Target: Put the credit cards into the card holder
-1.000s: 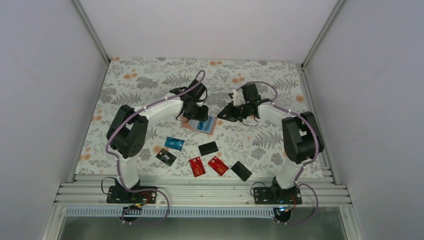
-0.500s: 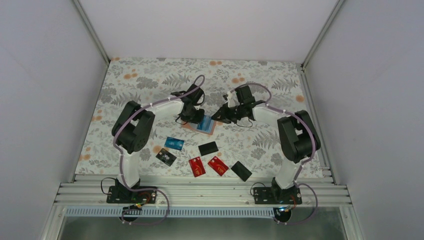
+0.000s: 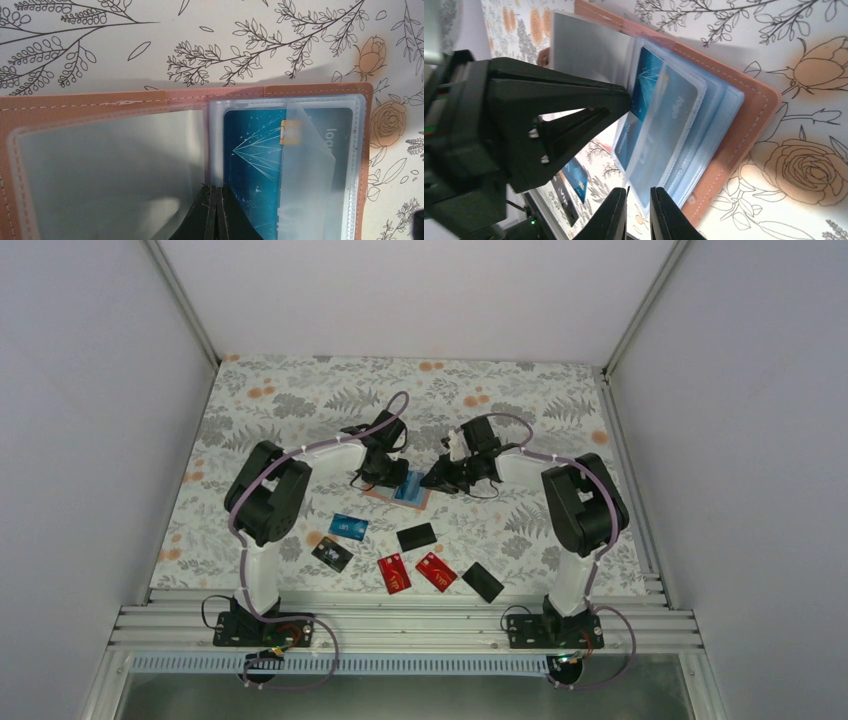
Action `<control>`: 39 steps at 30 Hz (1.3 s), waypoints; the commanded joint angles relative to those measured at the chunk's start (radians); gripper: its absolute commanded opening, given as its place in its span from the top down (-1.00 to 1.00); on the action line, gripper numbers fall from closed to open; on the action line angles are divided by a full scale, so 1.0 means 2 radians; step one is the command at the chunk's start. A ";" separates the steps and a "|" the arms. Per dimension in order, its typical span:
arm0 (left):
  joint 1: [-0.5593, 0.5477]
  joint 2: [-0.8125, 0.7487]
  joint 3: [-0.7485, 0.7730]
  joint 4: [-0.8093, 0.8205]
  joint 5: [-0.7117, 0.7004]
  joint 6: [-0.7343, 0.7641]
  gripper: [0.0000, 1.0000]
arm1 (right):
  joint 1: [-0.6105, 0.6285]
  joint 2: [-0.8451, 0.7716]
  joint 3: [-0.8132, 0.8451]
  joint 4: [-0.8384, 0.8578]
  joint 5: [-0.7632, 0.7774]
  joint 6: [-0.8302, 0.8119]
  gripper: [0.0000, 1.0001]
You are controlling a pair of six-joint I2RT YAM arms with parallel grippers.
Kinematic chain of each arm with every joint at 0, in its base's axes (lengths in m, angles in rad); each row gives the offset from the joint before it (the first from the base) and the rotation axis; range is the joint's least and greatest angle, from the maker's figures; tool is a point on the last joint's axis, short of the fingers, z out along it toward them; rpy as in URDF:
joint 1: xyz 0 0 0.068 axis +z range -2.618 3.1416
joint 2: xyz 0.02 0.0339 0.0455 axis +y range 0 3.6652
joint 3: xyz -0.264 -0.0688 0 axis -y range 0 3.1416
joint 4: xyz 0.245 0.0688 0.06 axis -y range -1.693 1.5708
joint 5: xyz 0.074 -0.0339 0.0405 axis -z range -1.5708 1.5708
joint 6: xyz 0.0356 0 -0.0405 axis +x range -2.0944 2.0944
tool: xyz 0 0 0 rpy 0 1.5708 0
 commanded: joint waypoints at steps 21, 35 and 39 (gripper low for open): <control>0.001 0.014 -0.038 0.017 0.019 0.002 0.95 | 0.019 0.044 0.028 0.002 0.017 0.005 0.50; 0.000 0.017 -0.040 0.020 0.023 0.001 0.95 | 0.018 0.045 0.024 0.003 0.018 0.006 0.46; 0.001 0.017 -0.041 0.021 0.026 -0.001 0.95 | 0.019 0.052 0.028 0.012 0.011 0.010 0.46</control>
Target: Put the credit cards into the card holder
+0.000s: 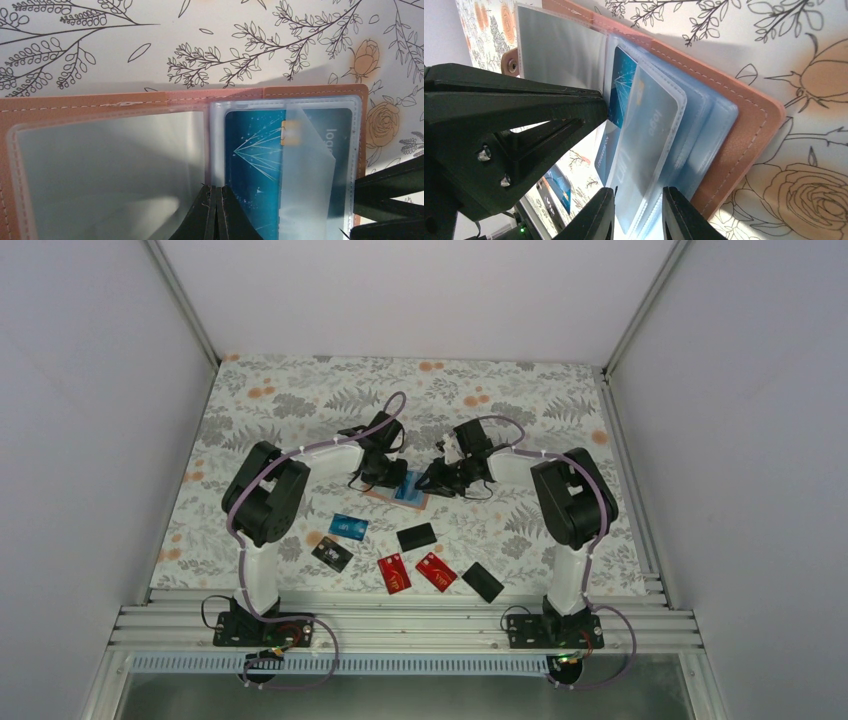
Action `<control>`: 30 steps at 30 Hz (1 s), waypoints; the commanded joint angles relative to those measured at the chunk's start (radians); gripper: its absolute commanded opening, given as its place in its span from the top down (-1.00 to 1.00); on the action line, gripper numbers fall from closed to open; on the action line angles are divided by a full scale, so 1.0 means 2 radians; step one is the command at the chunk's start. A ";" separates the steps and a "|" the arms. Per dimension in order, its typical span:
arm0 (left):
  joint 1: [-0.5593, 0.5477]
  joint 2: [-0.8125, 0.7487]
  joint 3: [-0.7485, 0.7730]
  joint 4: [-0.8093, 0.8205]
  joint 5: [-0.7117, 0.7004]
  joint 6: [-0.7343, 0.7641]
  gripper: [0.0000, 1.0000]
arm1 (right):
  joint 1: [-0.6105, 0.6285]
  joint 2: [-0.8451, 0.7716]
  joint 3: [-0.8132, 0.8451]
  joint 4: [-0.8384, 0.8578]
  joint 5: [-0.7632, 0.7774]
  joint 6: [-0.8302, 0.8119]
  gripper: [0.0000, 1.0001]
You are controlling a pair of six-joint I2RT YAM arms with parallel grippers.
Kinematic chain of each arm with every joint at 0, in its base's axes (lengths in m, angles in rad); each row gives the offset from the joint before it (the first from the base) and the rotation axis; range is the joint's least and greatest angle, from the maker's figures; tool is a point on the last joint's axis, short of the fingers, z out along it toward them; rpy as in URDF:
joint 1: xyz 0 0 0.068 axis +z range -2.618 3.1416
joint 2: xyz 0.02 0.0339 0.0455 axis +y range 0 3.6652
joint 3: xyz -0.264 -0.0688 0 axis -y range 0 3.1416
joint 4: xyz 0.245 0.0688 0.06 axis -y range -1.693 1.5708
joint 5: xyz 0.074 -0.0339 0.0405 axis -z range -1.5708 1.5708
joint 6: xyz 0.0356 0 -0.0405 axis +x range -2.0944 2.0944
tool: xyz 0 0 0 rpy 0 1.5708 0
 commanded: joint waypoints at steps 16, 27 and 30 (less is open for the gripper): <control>-0.005 0.021 -0.025 -0.006 0.015 -0.002 0.95 | 0.008 0.018 0.041 -0.011 0.004 -0.005 0.54; -0.005 0.016 -0.029 -0.002 0.024 -0.008 0.95 | 0.014 0.031 0.050 -0.004 -0.005 0.000 0.73; -0.005 0.011 -0.034 0.001 0.031 -0.012 0.95 | 0.016 0.034 0.055 -0.003 -0.006 0.000 0.81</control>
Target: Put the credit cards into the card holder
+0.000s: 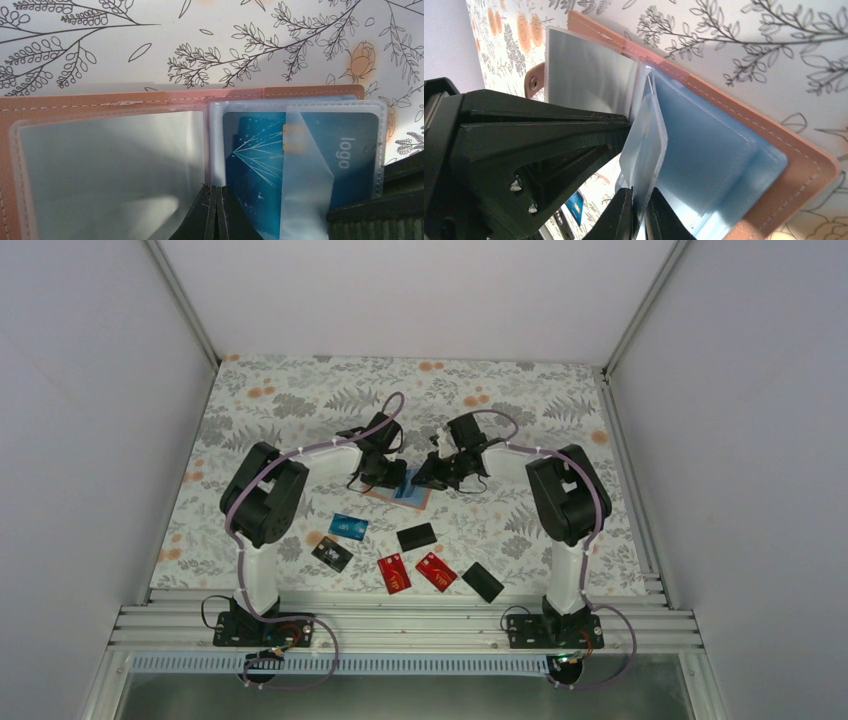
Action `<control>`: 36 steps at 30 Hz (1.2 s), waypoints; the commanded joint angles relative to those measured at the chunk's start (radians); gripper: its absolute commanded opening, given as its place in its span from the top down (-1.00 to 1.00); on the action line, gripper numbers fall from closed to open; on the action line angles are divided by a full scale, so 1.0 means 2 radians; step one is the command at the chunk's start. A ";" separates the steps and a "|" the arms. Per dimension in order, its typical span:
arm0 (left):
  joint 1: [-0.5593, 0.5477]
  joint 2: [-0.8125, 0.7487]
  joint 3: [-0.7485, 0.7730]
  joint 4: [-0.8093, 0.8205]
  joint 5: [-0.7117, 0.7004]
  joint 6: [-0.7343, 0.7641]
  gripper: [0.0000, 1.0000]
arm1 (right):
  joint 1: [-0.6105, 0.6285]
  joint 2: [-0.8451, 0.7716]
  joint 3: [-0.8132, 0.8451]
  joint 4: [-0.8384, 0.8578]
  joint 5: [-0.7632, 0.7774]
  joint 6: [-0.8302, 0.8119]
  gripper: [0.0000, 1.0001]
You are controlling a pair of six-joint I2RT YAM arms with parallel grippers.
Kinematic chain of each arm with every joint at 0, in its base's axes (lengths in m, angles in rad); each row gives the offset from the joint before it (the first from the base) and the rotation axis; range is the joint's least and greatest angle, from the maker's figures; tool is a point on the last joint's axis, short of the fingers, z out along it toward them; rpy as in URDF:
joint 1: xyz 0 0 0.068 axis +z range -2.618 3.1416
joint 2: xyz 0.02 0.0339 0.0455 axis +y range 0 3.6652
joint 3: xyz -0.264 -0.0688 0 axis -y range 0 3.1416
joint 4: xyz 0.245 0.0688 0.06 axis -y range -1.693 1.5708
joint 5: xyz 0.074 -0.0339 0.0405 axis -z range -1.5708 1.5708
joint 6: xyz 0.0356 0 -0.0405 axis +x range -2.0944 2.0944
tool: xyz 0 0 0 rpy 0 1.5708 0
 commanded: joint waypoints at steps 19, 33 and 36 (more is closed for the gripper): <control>-0.012 0.010 -0.031 0.037 0.126 -0.078 0.95 | -0.022 0.036 0.100 -0.117 0.047 -0.087 0.90; 0.005 -0.053 -0.033 -0.028 0.010 -0.058 0.90 | -0.020 0.055 0.135 -0.165 0.073 -0.114 0.87; 0.015 -0.061 -0.042 -0.027 -0.012 -0.055 0.89 | -0.018 0.060 0.142 -0.172 0.081 -0.117 0.87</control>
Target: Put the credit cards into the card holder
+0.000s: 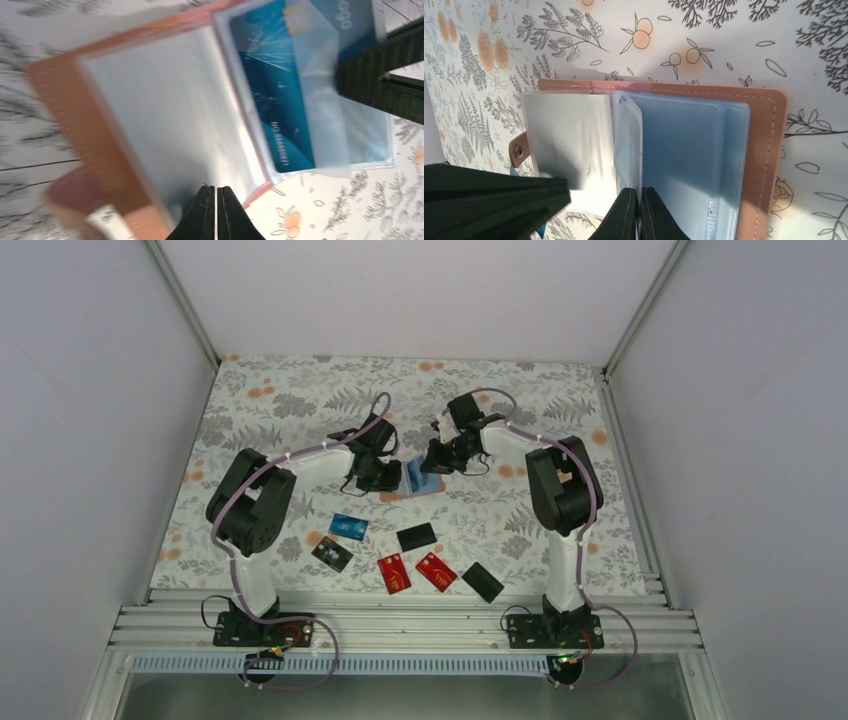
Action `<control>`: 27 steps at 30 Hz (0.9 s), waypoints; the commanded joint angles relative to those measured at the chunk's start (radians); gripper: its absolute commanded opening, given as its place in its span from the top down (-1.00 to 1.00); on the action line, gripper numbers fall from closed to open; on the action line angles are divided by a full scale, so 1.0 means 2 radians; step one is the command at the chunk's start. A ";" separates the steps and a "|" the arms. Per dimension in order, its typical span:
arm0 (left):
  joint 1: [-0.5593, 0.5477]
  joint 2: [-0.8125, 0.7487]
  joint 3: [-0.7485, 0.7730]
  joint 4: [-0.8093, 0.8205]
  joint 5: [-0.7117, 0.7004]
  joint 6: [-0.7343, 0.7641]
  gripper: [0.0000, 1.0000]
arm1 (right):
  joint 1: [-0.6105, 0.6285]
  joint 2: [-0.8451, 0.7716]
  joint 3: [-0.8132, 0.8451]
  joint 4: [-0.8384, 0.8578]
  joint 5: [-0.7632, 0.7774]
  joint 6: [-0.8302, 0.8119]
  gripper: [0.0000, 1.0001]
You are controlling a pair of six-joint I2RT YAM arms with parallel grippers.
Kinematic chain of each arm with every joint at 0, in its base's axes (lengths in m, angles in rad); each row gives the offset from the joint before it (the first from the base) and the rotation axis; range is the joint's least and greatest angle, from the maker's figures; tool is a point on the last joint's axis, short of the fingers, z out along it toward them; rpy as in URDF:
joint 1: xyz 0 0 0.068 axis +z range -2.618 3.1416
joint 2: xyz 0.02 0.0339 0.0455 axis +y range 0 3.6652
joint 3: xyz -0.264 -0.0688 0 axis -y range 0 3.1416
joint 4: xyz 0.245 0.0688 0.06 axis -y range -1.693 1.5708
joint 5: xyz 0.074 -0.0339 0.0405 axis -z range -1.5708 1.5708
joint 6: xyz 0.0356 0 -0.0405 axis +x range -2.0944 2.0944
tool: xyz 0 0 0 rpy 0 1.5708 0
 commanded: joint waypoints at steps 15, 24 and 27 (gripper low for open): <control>0.035 -0.038 -0.047 -0.001 -0.108 0.015 0.88 | 0.006 0.025 0.037 -0.045 0.043 -0.020 0.87; 0.035 -0.026 -0.069 0.019 -0.096 0.015 0.89 | 0.016 0.030 0.063 -0.062 0.059 -0.016 0.79; 0.035 -0.024 -0.075 0.026 -0.090 0.015 0.89 | 0.022 0.032 0.071 -0.065 0.058 -0.014 0.71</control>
